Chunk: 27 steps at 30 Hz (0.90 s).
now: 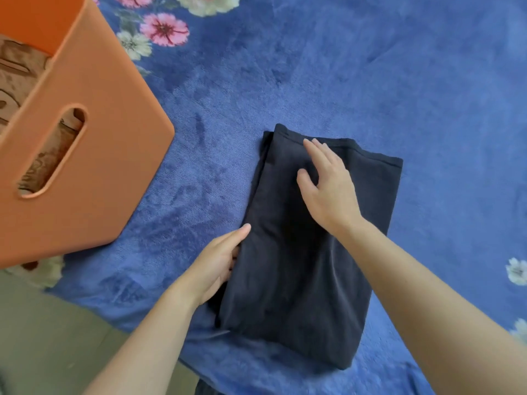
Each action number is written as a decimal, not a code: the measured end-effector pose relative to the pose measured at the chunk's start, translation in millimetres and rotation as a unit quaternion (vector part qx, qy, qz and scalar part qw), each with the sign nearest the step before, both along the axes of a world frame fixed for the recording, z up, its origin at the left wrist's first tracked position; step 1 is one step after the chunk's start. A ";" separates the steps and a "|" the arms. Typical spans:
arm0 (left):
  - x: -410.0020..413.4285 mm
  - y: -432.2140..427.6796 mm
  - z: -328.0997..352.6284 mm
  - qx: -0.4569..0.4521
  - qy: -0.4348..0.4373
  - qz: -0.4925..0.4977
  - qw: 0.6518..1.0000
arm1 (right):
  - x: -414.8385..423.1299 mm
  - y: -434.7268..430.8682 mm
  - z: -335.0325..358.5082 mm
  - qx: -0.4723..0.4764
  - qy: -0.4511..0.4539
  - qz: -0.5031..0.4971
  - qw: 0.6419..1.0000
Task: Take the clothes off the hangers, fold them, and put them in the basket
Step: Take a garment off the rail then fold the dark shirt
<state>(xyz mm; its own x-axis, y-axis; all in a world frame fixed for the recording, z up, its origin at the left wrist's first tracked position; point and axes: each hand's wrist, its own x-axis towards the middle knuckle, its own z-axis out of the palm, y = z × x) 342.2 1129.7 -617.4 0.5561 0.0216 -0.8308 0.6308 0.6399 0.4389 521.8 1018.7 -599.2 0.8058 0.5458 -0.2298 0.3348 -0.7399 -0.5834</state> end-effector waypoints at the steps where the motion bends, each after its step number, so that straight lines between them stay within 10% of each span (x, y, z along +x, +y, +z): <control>1: -3.2 0.1 3.9 0.019 -0.006 -0.033 0.999 | -10.3 -10.2 -1.4 0.016 -0.031 -0.017 0.999; 11: -40.7 -24.8 -2.0 0.437 0.050 -0.184 0.879 | -116.8 -147.2 -49.1 -0.208 -0.064 -0.043 0.975; 18: -58.1 -41.8 6.3 0.463 0.076 -0.146 0.871 | -133.4 -156.4 -27.0 0.014 0.089 -0.388 0.917; 27: -79.9 -57.7 4.5 0.569 0.043 -0.176 0.802 | -160.2 -162.2 -20.6 -0.049 0.164 -0.363 0.916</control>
<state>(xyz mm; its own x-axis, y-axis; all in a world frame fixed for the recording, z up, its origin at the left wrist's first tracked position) 262.3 1071.9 -612.9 0.6360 0.6475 -0.4198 0.7436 -0.3690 0.5575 361.7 856.5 -619.8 0.8276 -0.1421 -0.5430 -0.4466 -0.7526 -0.4838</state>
